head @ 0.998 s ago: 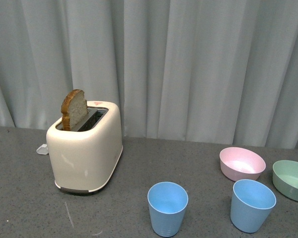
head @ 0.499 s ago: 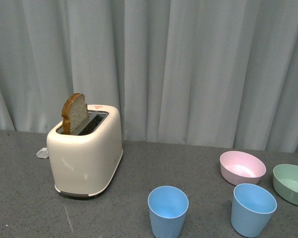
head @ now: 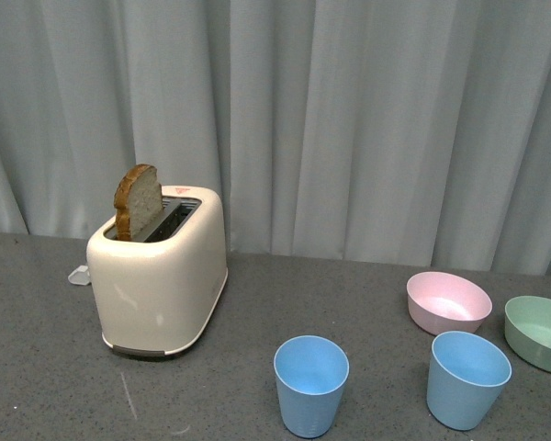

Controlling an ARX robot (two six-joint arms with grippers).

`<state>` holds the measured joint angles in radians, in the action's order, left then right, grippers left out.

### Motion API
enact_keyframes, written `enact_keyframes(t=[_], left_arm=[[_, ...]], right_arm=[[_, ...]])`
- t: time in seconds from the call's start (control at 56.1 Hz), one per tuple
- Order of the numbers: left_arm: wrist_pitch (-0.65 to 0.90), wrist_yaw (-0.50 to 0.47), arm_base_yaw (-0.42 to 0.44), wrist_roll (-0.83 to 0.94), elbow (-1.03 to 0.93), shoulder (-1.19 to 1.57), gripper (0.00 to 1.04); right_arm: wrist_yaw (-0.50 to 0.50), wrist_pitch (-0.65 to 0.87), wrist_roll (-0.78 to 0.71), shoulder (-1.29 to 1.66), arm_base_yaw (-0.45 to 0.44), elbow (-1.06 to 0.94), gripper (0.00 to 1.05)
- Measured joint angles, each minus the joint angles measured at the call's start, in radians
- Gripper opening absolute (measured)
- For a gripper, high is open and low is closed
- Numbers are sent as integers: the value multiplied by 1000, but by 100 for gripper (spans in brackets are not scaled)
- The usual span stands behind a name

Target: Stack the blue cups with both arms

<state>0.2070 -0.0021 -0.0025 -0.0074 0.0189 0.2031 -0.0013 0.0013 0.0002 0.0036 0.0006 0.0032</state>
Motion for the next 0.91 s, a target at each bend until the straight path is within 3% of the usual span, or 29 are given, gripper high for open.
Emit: enact_keyframes(t=[0.143, 0.232, 0.499, 0.588, 0.641, 0.713, 0.909], left_arm=[[-40, 0, 0, 0, 0, -40, 4], [-195, 2, 0, 0, 0, -171, 4], [-204, 2, 0, 0, 0, -198, 4], [-204, 2, 0, 0, 0, -198, 20], [-204, 2, 0, 0, 0, -198, 29], [-204, 2, 0, 0, 0, -199, 42], [-204, 2, 0, 0, 0, -199, 81]], right_arm=[[0, 0, 0, 0, 0, 0, 95], [0, 0, 0, 0, 0, 0, 95], [0, 0, 0, 0, 0, 0, 95], [13, 2, -10, 1, 3, 0, 95], [72, 14, -78, 15, 25, 0, 95], [73, 35, -142, 93, 33, 8, 95], [5, 151, -115, 621, 20, 152, 95]])
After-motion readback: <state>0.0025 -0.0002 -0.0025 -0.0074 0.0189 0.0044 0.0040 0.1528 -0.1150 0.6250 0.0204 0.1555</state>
